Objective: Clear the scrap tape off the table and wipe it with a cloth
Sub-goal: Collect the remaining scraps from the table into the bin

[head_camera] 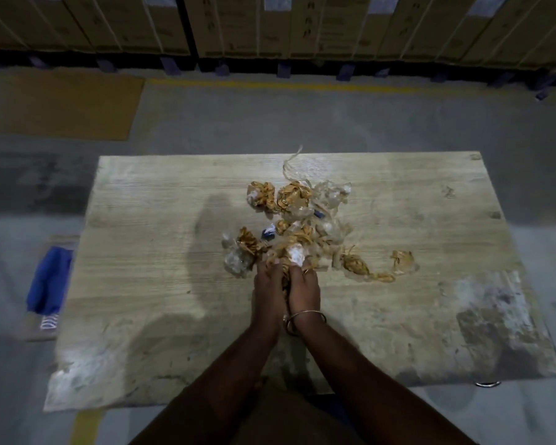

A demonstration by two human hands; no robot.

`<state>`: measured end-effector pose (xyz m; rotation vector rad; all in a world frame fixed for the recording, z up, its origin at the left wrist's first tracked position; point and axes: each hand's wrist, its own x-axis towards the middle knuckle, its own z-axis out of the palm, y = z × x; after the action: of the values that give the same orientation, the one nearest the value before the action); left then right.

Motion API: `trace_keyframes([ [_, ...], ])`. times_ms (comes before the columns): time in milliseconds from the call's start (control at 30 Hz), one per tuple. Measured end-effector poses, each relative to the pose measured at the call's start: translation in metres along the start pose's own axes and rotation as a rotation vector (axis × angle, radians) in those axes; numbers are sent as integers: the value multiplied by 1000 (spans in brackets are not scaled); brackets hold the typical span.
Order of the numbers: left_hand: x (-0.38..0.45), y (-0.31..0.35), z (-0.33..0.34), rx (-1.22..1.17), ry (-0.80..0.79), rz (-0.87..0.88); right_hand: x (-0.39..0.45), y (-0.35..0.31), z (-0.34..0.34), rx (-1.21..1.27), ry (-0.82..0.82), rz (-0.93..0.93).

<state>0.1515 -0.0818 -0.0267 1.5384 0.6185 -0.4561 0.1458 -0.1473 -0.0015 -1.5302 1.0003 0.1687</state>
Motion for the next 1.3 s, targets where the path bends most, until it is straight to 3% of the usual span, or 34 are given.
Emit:
trace_keyframes([
  [167, -23, 27, 1, -15, 108, 42, -18, -10, -2, -3, 52, -211],
  [300, -20, 54, -11, -27, 108, 217, -20, -32, -7, -14, 61, -425],
  [400, 0, 78, -27, 195, 164, 394, -1, -45, -9, -233, 130, -658],
  [533, 39, 90, -55, 723, 208, 613, 37, -57, -10, -554, 140, -796],
  [667, 63, 73, -71, 1071, 122, 523, 79, -54, -13, -796, -5, -922],
  [800, 67, 43, -77, 1004, 184, 378, 94, -36, -7, -1151, -271, -728],
  [867, 61, 27, -78, 989, 196, 345, 88, -20, -5, -1191, -294, -754],
  [933, 59, 21, -75, 971, 195, 327, 82, -7, 0, -1084, -230, -801],
  [1000, 61, 23, -70, 895, 191, 278, 83, 4, 9, -1017, -158, -735],
  [1067, 65, 31, -63, 734, 214, 199, 82, 9, 20, -936, -146, -697],
  [1133, 66, 41, -57, 493, 231, 88, 71, -1, 30, -655, -169, -660],
  [1300, 61, 44, -46, -118, 192, -156, 41, -23, 45, 67, -134, -203],
])
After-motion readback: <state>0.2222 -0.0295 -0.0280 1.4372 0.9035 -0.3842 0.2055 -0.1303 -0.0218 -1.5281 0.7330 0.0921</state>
